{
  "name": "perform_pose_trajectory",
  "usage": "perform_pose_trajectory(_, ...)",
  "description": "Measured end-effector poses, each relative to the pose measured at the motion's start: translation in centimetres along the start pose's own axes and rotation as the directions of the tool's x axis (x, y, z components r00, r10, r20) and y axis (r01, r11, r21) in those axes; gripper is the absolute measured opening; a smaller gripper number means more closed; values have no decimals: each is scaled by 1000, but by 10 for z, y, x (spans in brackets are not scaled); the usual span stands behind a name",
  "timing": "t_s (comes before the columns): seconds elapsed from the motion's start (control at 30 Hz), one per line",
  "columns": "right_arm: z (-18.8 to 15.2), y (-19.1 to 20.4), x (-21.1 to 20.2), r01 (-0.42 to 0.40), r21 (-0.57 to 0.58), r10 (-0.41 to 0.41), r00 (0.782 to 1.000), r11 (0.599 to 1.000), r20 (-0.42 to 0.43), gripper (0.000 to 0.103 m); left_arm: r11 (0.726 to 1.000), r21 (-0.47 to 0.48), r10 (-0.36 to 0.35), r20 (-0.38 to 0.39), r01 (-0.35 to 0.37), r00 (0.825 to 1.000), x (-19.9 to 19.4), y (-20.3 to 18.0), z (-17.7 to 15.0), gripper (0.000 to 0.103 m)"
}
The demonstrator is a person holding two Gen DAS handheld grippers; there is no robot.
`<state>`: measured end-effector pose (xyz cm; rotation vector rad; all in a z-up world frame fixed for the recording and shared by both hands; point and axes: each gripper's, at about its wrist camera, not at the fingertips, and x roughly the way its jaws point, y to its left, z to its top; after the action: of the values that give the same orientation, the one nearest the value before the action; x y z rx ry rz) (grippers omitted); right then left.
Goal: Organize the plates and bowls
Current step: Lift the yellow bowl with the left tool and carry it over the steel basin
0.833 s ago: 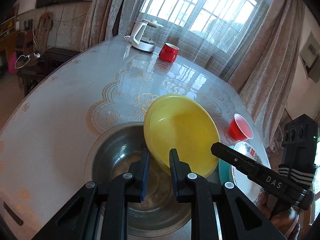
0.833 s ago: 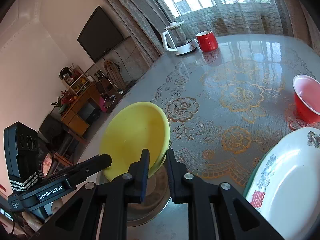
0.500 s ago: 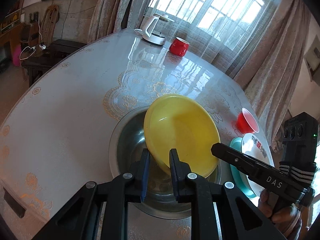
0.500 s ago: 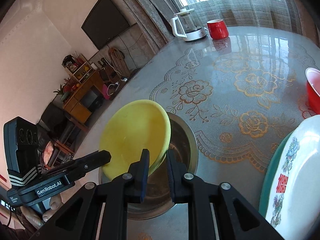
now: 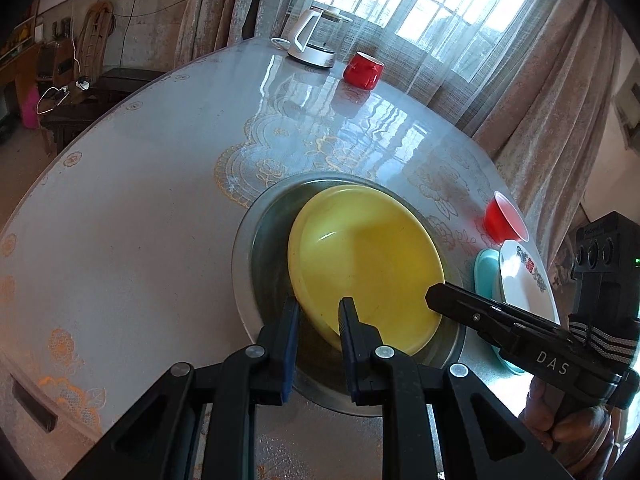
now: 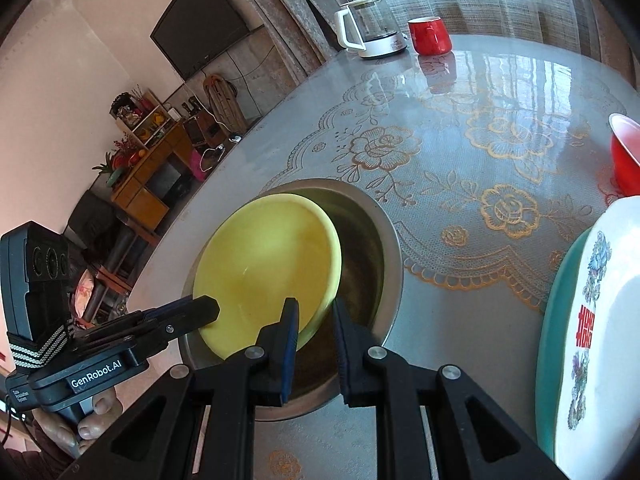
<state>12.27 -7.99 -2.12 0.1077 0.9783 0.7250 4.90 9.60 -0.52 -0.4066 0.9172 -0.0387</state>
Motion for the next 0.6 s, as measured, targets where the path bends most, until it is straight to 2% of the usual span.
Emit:
perform_pose_trajectory(0.23,0,2,-1,40,-4,-40,999,999,-1,17,1000,10,-5,6,5,1000,-1,2,0,20)
perform_pose_trajectory(0.6,-2,10,-2,104,-42,-103,994,994,19,17,997,67,31,21,-32,999,1,0,-1,20)
